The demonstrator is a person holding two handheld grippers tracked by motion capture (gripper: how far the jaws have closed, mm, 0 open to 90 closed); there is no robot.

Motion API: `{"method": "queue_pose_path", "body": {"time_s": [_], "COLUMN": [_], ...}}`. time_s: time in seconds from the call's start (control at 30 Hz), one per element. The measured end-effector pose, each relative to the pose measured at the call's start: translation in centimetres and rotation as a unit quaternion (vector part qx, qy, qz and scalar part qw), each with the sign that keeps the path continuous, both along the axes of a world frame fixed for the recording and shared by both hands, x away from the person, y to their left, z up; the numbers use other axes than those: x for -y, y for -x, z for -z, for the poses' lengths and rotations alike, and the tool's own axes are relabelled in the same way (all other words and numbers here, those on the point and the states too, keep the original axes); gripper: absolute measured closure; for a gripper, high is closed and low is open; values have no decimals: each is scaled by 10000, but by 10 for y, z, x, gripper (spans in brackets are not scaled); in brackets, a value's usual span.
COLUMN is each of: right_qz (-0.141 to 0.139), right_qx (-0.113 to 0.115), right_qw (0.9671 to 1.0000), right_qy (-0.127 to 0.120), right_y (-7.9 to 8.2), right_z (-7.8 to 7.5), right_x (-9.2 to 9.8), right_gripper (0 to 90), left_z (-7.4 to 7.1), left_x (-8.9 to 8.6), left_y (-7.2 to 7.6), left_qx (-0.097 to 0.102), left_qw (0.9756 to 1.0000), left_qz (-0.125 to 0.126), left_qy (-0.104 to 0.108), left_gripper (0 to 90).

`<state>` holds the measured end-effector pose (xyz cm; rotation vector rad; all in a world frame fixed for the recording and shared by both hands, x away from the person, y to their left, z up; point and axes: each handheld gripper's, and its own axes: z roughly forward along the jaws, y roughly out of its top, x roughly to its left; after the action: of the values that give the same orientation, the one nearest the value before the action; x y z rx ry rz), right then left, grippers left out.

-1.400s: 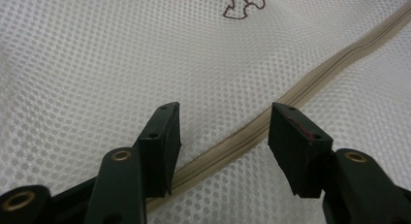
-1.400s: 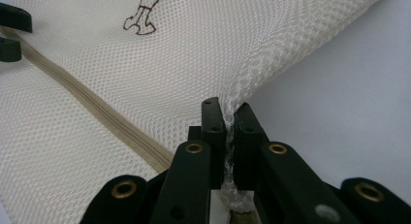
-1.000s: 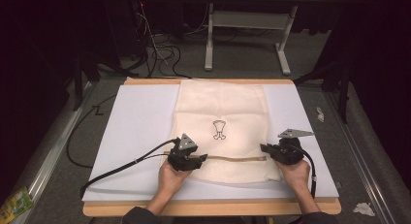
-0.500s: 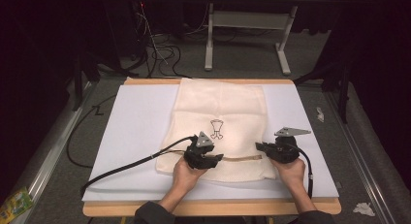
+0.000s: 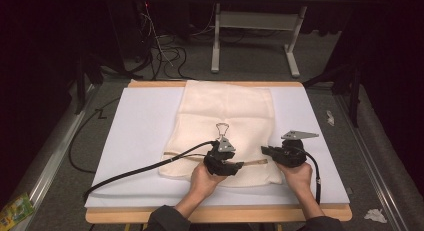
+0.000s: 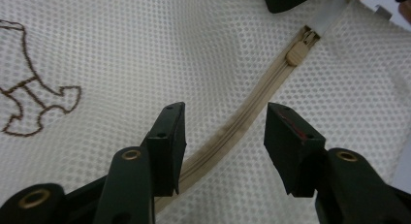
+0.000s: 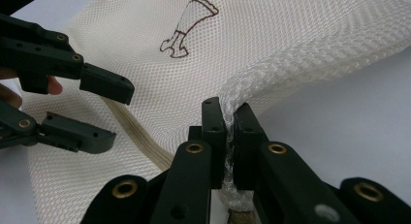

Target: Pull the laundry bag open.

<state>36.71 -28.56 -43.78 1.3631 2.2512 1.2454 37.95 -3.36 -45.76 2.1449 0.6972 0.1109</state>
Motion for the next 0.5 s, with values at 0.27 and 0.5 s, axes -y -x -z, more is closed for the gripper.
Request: {"method": "queue_pose_path", "body": {"time_s": [0.27, 0.5], "right_qz": [-45, -81], "right_qx": [11, 36], "right_qw": [10000, 10000], "right_qy": [-16, -17], "right_y": [-1, -1], "right_z": [-2, -2], "right_x": [-4, -7], "right_gripper": [877, 877], "left_z": [-1, 0], "left_x": [13, 23], "left_y": [4, 6], "left_qx": [-6, 4], "left_qw": [9998, 9993], "left_qz": [194, 368], "left_qy": [19, 86], "left_gripper": [542, 623]}}
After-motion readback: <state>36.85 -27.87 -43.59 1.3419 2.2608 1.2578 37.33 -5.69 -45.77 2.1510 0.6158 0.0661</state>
